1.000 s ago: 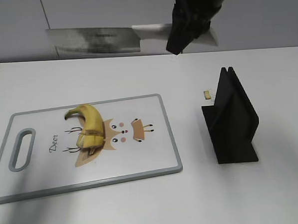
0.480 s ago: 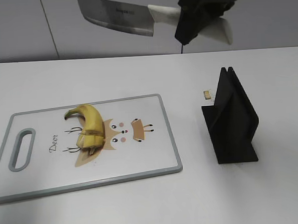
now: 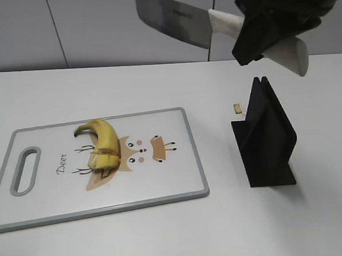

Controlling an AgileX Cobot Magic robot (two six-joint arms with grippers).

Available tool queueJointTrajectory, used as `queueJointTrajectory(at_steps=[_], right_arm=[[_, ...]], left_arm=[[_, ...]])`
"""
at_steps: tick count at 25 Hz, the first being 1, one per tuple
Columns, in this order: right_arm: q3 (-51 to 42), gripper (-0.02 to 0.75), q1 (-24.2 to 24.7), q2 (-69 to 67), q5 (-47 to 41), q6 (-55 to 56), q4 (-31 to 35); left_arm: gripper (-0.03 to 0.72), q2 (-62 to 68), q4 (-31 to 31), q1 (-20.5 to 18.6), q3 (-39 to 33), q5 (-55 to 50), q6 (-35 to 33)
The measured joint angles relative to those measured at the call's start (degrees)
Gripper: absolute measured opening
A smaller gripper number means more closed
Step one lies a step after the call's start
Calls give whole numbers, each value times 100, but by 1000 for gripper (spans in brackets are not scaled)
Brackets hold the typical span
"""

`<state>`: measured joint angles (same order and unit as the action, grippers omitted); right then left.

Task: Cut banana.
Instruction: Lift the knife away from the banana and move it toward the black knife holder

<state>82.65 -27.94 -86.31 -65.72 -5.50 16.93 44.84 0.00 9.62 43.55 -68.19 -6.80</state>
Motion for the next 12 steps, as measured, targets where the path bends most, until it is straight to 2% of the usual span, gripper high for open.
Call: queueJointTrajectory(at_steps=[5,12], right_arm=[[-553,171,0,435,477,887,-446],[-1468,171,0,1125,870,1906,-1215]], left_arm=[[575,-1136,0,0,-607,1,0],[575,-2492,0,0,-1099,209,2]])
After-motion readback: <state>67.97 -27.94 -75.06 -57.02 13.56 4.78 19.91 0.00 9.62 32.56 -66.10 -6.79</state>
